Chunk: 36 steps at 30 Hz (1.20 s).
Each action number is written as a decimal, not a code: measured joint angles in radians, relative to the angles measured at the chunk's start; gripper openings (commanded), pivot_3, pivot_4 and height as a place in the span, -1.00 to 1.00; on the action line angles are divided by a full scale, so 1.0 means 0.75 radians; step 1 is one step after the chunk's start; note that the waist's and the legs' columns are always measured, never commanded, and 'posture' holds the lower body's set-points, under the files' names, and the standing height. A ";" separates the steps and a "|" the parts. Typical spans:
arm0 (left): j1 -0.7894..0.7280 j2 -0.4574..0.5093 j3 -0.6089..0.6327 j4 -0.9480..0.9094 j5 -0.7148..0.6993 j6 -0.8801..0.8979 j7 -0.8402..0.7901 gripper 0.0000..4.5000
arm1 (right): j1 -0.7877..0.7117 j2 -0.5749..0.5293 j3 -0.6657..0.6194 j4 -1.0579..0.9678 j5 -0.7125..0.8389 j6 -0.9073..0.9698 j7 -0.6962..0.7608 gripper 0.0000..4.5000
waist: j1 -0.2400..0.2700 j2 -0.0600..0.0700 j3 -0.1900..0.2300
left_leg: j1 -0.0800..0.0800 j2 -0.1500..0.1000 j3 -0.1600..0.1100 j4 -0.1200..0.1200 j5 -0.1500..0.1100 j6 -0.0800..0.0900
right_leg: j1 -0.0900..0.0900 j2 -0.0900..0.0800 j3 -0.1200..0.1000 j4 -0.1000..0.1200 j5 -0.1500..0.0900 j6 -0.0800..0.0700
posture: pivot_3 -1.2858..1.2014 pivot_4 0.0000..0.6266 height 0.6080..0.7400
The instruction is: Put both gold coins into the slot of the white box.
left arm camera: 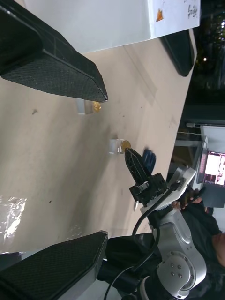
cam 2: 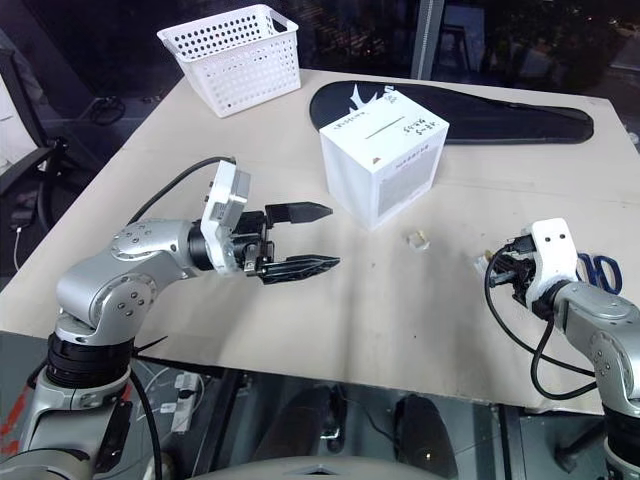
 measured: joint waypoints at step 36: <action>-0.339 -0.087 0.007 0.189 -0.245 0.251 -0.094 -0.48 | -0.630 -0.373 0.220 -0.192 1.448 -0.134 -0.279 -1.00 | -0.001 -0.001 0.006 | -0.015 0.001 -0.003 0.005 0.001 -0.001 | -0.006 0.000 -0.007 -0.009 0.003 0.005 | 0.03 -0.52 1.00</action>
